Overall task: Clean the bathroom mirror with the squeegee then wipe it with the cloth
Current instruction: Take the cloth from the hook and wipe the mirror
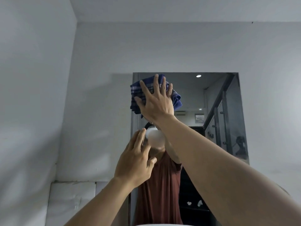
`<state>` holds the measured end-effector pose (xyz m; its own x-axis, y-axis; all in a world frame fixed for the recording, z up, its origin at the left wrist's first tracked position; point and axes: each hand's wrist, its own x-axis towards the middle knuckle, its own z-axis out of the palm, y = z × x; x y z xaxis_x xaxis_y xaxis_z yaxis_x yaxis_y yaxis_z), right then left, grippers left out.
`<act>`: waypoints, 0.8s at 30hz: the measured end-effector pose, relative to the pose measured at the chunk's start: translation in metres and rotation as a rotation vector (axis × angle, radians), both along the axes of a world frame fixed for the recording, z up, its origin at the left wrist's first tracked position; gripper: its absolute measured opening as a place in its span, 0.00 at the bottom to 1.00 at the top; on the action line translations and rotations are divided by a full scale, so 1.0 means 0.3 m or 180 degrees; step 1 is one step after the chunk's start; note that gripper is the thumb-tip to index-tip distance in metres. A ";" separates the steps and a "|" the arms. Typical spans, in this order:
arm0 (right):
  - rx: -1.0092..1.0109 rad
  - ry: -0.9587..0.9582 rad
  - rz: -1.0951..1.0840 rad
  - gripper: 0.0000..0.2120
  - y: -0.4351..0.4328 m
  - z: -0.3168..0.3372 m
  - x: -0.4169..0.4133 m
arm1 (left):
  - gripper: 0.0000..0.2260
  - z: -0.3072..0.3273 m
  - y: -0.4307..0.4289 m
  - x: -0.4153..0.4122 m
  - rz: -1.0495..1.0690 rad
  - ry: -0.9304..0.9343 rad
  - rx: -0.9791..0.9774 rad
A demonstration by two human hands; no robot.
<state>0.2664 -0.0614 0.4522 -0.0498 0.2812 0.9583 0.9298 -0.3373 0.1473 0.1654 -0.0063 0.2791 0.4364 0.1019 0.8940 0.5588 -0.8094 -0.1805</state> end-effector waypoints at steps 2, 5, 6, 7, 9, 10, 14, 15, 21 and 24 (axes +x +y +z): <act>-0.0044 -0.0138 -0.0085 0.31 0.018 0.021 -0.001 | 0.33 -0.001 -0.002 0.001 -0.0021 -0.0009 -0.0008; -0.0076 -0.0181 -0.0125 0.29 0.020 0.073 0.010 | 0.34 0.000 -0.003 0.000 0.0033 -0.0012 0.0051; -0.0070 -0.0162 -0.0140 0.29 0.017 0.091 0.014 | 0.34 0.000 -0.003 -0.001 0.0044 -0.0015 0.0048; -0.0058 -0.0133 -0.0154 0.29 0.014 0.105 0.021 | 0.35 -0.001 -0.005 -0.001 0.0044 -0.0025 0.0037; -0.0017 -0.0062 -0.0173 0.28 0.000 0.121 0.040 | 0.34 -0.002 -0.007 -0.003 0.0050 -0.0029 0.0026; 0.0006 -0.0035 -0.0184 0.28 -0.010 0.124 0.053 | 0.34 -0.002 -0.008 -0.003 0.0058 -0.0021 0.0025; 0.0073 0.0055 -0.0239 0.28 -0.069 0.122 0.125 | 0.35 0.001 -0.005 -0.006 0.0123 0.0015 0.0041; 0.0103 0.0082 -0.0257 0.28 -0.086 0.122 0.147 | 0.35 0.002 -0.004 -0.006 0.0131 0.0006 0.0060; 0.0264 0.0326 -0.0368 0.28 -0.200 0.121 0.285 | 0.37 0.001 -0.003 -0.004 0.0087 -0.0041 0.0112; 0.0330 0.0456 -0.0384 0.28 -0.255 0.122 0.349 | 0.37 0.003 -0.006 -0.006 0.0069 -0.0050 0.0083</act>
<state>0.3711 -0.1379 0.4887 0.1170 0.1764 0.9774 0.8907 -0.4540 -0.0247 0.1637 -0.0081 0.2801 0.4203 0.0879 0.9031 0.5790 -0.7923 -0.1924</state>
